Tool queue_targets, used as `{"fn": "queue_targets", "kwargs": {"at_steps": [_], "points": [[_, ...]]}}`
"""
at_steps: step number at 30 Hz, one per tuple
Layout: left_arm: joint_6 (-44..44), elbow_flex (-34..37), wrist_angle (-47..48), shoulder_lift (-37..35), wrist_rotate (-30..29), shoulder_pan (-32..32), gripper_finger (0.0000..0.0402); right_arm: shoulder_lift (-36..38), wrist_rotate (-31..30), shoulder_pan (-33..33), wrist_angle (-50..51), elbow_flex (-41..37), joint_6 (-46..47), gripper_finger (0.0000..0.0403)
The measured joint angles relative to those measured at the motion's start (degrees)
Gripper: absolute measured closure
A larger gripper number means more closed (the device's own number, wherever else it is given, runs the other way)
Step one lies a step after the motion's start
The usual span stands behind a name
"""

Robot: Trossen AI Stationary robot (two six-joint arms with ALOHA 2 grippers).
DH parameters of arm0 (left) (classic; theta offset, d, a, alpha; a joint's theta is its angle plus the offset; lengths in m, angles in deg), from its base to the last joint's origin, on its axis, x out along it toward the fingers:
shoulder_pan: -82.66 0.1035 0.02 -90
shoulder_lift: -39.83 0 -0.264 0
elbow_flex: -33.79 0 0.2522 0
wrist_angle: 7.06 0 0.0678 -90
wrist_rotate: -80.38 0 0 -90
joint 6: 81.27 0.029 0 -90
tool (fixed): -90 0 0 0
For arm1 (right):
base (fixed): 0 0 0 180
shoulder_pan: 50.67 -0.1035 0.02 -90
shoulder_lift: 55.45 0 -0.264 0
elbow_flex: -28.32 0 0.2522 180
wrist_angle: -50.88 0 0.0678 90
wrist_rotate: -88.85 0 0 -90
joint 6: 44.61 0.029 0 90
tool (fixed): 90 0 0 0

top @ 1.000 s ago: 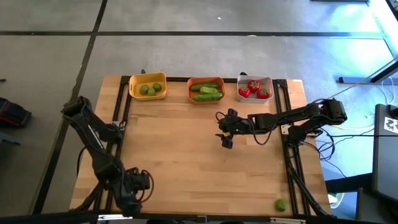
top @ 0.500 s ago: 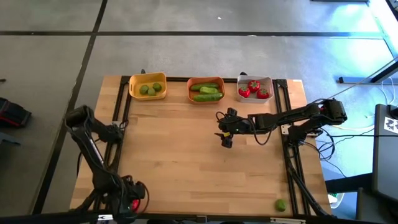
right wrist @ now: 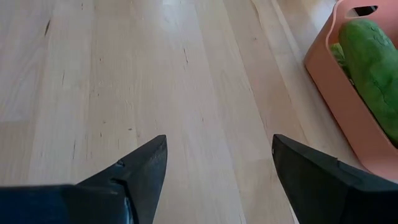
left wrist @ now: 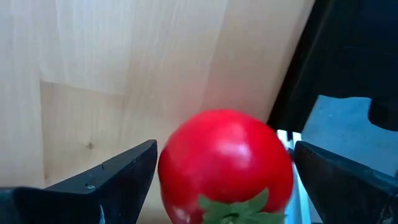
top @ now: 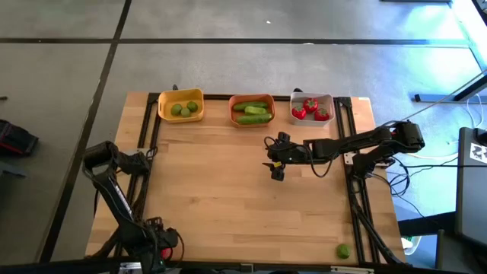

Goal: Sort produce into baskets
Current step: Put the tomato into the white bin

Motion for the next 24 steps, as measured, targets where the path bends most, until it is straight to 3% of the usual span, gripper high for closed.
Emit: {"fn": "queue_targets", "kwargs": {"at_steps": [5,12,20,24], "points": [[-0.36,0.00,-0.02,0.85,1.43,0.00,0.0040,0.00,0.01,0.02,-0.06,0.00,0.00,0.0123],[-2.98,0.00,3.80,0.77,5.56,0.83,0.0111,0.00,0.02,0.01,-0.20,0.00,0.00,0.0123],[-0.44,0.00,9.81,-3.78,5.73,7.54,0.0111,0.00,0.02,0.01,-0.39,0.00,0.00,0.0123],[2.82,0.00,14.96,-8.55,1.44,11.74,0.0113,0.00,0.04,0.00,-1.45,0.00,0.00,0.0123]]}}
